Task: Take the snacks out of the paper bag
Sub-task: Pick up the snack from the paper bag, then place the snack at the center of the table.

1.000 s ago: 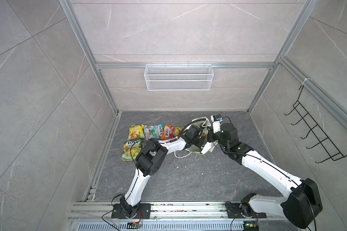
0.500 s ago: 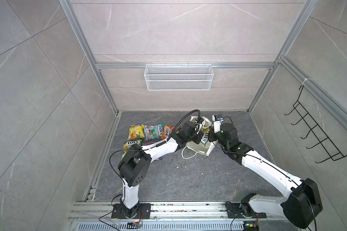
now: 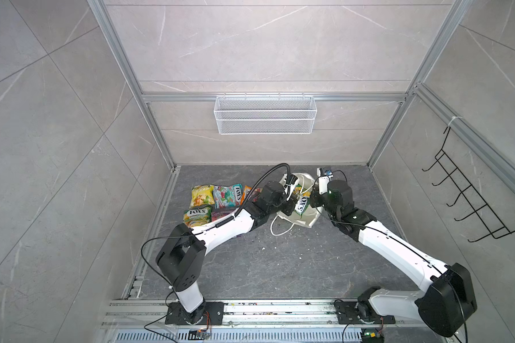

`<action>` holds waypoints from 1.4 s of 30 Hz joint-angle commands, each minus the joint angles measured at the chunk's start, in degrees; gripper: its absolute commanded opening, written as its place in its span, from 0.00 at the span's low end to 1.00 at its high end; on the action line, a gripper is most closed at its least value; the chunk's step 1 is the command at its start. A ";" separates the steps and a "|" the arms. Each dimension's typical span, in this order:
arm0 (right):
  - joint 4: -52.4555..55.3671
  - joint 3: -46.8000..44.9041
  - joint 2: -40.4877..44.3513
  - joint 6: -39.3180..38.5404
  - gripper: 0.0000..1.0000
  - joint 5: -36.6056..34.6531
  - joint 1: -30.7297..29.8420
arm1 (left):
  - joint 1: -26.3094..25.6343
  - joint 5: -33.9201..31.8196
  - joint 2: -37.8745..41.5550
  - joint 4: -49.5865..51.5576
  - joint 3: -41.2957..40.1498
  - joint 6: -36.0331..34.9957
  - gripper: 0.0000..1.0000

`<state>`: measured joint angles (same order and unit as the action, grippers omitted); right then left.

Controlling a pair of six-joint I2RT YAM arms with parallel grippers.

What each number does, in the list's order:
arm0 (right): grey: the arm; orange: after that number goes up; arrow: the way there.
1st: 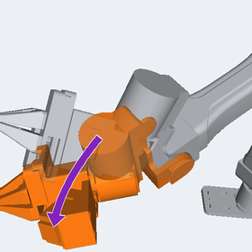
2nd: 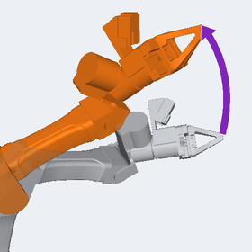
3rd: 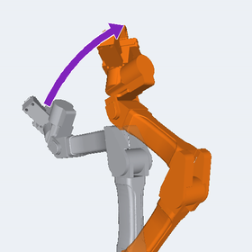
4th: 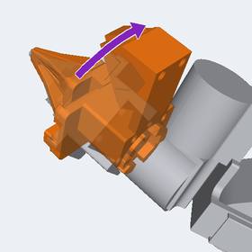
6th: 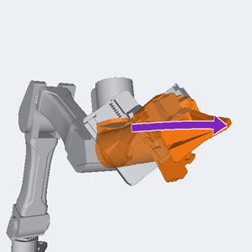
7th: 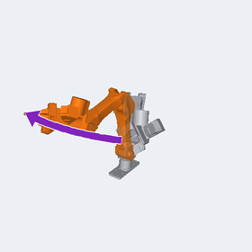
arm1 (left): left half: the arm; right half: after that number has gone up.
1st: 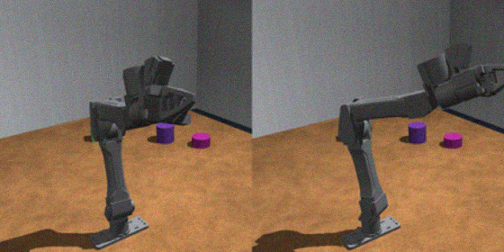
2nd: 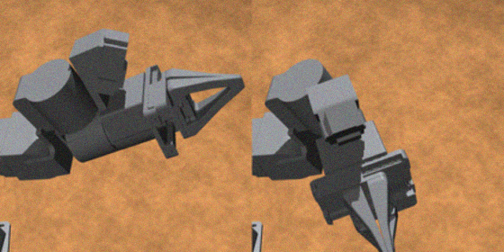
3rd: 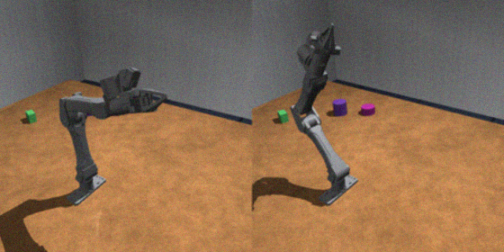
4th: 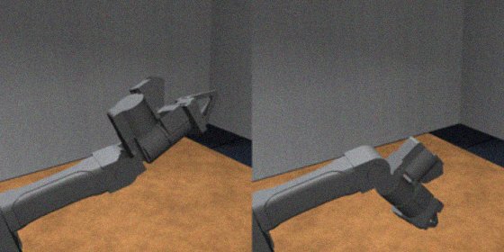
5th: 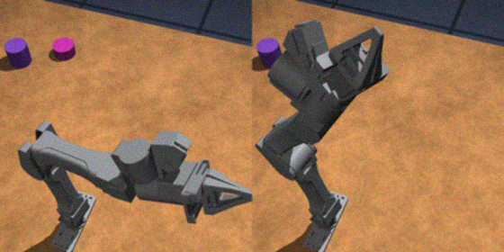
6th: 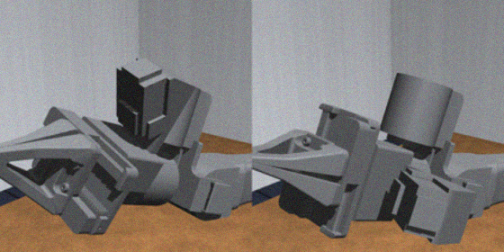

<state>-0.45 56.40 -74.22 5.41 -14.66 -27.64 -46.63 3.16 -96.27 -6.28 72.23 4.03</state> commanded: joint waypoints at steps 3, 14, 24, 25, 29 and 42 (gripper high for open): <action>2.52 3.48 -1.98 1.22 0.00 -0.01 1.96 | -0.13 2.33 7.21 -4.46 -0.03 -1.46 0.00; 3.70 5.24 -3.04 0.83 0.00 0.83 3.91 | -0.24 4.65 13.50 -6.72 -4.94 -2.62 0.00; 3.89 5.51 -2.86 0.52 0.00 1.01 4.68 | -0.21 -1.13 19.58 -3.78 -7.12 -4.03 0.00; 3.88 5.53 -2.93 0.55 0.00 1.16 4.70 | -0.21 -1.61 19.99 -3.47 -7.28 -4.03 0.00; 3.96 5.60 -2.90 0.57 0.00 1.39 4.79 | -0.21 -3.59 21.70 -2.23 -8.09 -3.86 0.00; 5.80 7.11 -3.05 -0.14 0.00 2.43 4.98 | 3.55 -10.13 25.81 2.48 -12.28 1.73 0.00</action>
<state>4.08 61.45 -76.86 5.76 -13.06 -22.79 -45.01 -4.95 -73.54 -2.09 60.25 2.83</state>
